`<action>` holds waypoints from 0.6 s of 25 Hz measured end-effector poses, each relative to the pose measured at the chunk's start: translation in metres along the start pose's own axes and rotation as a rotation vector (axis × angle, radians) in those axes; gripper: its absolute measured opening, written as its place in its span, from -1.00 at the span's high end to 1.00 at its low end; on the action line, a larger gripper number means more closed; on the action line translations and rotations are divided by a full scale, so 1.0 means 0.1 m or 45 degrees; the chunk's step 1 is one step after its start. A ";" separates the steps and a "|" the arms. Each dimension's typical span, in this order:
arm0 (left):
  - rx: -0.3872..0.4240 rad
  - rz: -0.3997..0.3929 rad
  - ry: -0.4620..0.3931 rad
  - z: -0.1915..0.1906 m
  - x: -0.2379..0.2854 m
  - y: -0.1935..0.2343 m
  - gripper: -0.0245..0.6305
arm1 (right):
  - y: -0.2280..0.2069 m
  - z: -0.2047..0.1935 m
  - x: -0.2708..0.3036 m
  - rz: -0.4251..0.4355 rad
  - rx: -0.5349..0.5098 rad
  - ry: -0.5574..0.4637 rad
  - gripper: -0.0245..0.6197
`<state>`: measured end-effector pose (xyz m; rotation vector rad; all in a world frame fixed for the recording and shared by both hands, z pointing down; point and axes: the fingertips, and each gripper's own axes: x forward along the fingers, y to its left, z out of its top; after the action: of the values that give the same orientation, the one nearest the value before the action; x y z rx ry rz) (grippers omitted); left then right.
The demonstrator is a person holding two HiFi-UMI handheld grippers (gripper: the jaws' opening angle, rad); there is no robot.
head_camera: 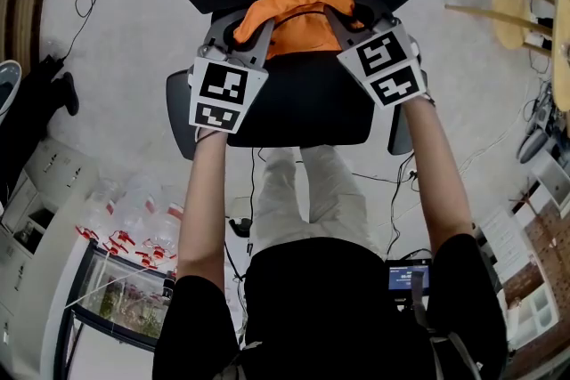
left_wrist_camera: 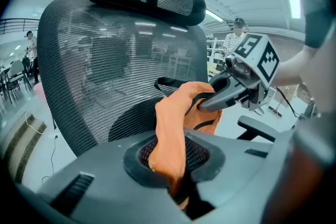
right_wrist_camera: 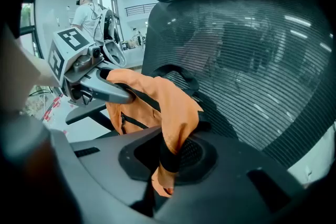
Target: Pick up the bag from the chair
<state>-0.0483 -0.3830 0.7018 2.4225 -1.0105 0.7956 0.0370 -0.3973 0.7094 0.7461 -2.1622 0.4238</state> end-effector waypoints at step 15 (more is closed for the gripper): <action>0.010 -0.013 0.004 0.28 -0.22 -0.23 0.81 | 0.08 0.07 -0.43 -0.016 0.067 -0.060 0.89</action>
<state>-0.0346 -0.3719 0.6634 2.4302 -0.9943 0.8013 0.0500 -0.3790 0.6715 0.8054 -2.1965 0.4622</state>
